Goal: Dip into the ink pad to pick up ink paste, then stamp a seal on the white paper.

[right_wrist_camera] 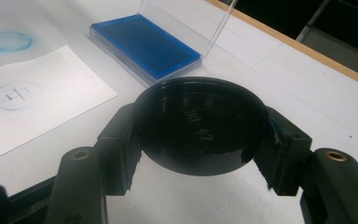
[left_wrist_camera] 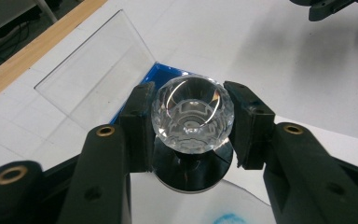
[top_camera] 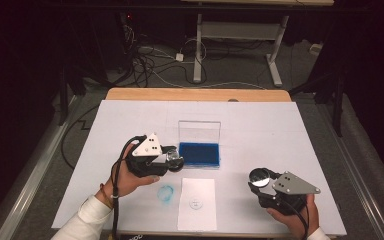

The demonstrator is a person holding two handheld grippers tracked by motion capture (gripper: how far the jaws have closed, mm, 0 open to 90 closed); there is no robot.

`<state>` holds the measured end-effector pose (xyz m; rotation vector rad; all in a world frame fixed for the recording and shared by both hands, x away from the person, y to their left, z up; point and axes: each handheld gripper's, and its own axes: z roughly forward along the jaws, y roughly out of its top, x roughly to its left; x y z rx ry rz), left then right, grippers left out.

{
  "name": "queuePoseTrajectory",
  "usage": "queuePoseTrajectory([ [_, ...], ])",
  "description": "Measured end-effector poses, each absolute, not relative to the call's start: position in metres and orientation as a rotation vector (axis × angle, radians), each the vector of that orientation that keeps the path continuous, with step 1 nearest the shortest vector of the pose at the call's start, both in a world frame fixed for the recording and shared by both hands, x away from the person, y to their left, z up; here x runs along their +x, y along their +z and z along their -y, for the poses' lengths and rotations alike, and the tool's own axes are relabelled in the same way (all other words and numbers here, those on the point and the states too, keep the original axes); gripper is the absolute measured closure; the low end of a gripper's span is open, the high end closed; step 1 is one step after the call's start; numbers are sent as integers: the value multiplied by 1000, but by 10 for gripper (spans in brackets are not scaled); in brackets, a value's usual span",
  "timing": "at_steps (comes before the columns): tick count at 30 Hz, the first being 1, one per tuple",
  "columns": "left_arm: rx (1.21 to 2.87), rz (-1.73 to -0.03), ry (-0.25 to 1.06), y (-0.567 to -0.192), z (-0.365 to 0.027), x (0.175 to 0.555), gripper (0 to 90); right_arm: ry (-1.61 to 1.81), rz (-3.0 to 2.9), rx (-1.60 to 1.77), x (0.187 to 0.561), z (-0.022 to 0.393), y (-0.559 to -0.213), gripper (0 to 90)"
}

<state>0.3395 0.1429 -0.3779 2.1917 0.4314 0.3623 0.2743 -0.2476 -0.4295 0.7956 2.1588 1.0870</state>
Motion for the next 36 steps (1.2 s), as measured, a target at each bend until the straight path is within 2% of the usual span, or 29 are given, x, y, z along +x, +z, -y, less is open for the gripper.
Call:
queuePoseTrajectory([
  [16,2203,-428,378,-378,-154,317,545,1105,-2157,780,278,242,-427,389],
  [36,2221,-381,355,-373,-146,301,545,1106,-2172,764,280,240,-428,390],
])
